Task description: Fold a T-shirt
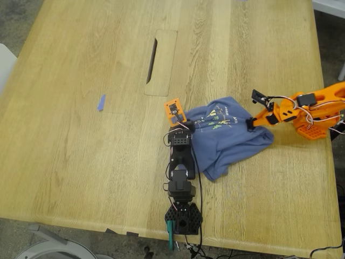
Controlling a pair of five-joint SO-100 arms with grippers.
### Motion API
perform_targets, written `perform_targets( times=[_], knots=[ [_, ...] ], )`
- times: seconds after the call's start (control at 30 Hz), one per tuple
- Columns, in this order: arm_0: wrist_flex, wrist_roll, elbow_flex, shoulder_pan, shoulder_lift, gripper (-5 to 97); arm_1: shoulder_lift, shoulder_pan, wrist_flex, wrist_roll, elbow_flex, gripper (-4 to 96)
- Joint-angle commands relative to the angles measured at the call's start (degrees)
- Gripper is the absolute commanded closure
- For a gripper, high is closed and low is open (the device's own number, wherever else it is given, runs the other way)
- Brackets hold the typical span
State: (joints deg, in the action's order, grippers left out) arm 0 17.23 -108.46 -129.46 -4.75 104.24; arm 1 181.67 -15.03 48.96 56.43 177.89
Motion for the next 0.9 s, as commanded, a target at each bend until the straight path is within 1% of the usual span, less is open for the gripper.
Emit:
perform_targets(
  times=[0.0,0.1,0.23,0.33,0.47,0.63,0.87],
  knots=[
    [0.8,-0.9,0.4,-5.0,3.7,90,6.2,1.5,6.8,0.2,0.0,91.2],
    [2.6,-0.9,0.4,-6.4,6.2,90,4.0,3.4,6.9,0.7,-2.5,91.2],
    [8.1,-0.4,0.4,-8.3,12.0,90,0.4,7.4,8.2,2.3,-7.1,91.2],
    [13.5,0.3,0.4,-9.0,17.8,87,-3.3,11.2,6.9,3.4,-12.0,91.2],
    [17.8,0.6,0.6,-8.4,24.4,87,-10.5,14.6,3.5,5.3,-20.4,91.3],
    [21.7,0.8,6.1,-1.2,26.3,87,-24.7,14.0,-4.1,7.5,-33.6,91.3],
    [19.7,1.4,14.9,13.1,16.7,87,-48.2,9.9,-23.5,9.9,-45.9,91.3]
  ],
)
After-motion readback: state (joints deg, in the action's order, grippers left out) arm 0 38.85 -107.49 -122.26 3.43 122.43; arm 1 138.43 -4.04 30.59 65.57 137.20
